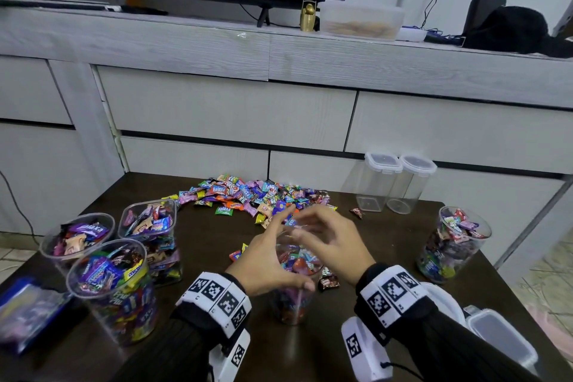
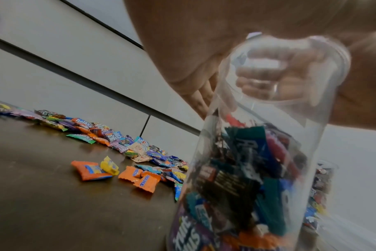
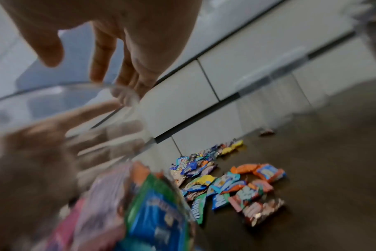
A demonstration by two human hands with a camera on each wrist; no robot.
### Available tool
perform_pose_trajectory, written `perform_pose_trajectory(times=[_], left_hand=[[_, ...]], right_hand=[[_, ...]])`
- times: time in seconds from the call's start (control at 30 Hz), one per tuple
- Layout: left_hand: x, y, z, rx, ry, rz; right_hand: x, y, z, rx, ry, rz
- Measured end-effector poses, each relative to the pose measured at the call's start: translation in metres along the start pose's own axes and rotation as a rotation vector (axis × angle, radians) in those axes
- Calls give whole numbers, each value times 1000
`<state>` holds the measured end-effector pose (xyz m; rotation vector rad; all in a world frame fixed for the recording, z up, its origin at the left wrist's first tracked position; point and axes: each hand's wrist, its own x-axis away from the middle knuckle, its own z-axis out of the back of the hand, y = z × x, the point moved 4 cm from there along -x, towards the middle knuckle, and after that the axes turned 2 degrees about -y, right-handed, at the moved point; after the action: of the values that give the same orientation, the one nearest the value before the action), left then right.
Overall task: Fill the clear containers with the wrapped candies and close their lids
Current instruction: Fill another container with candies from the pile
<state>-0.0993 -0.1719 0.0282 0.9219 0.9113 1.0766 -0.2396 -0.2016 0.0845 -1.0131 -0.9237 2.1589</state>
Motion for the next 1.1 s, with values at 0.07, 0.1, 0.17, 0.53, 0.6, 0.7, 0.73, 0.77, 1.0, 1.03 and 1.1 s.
perform_pose_trajectory(times=[0.07, 0.1, 0.17, 0.53, 0.6, 0.7, 0.73, 0.77, 1.0, 1.03, 1.1], left_hand=[[8, -4, 2, 135, -1, -18], [11, -8, 4, 200, 27, -6], [14, -21, 15, 258, 163, 58], [-9, -125, 18, -976, -224, 598], [-18, -133, 17, -991, -242, 619], [-37, -143, 19, -1054, -258, 582], [-44, -147, 20, -1066, -264, 571], [-51, -152, 22, -1076, -271, 564], [-94, -171, 51, -1124, -268, 538], [-100, -172, 57, -1124, -272, 542], [-113, -172, 69, -1115, -265, 555]], right_hand=[[2, 14, 14, -83, 183, -102], [3, 25, 20, -17, 217, -180], [9, 54, 26, 214, 113, -414], [23, 132, -12, 625, -307, -1044], [9, 136, -19, 539, -292, -1056], [-16, 142, -26, 559, -315, -953], [-24, 144, -28, 557, -325, -915], [-32, 148, -30, 549, -338, -877], [-71, 189, -22, 901, -370, -694], [-76, 198, -21, 898, -403, -720], [-86, 211, -21, 882, -458, -766]])
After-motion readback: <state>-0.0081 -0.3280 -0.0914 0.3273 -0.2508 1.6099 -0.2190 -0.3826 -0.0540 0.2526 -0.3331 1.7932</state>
